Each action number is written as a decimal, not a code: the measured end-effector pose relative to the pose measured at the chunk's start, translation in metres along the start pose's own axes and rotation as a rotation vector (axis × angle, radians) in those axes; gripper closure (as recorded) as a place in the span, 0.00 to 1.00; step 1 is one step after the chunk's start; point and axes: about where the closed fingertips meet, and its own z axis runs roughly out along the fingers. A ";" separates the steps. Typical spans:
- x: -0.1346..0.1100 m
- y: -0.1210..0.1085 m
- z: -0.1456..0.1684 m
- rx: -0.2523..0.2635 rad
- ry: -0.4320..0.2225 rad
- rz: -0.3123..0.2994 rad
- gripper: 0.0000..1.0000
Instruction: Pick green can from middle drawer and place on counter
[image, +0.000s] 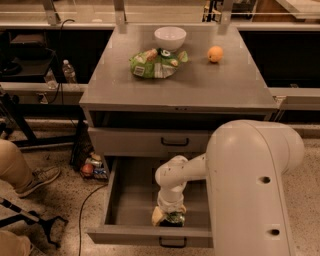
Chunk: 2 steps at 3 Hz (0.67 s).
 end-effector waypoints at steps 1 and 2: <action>0.001 0.001 -0.002 -0.004 0.000 -0.005 0.72; 0.001 0.001 -0.005 -0.006 -0.004 -0.010 1.00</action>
Offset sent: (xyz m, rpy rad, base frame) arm 0.0056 0.0009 0.0335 0.1389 -0.0356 0.1096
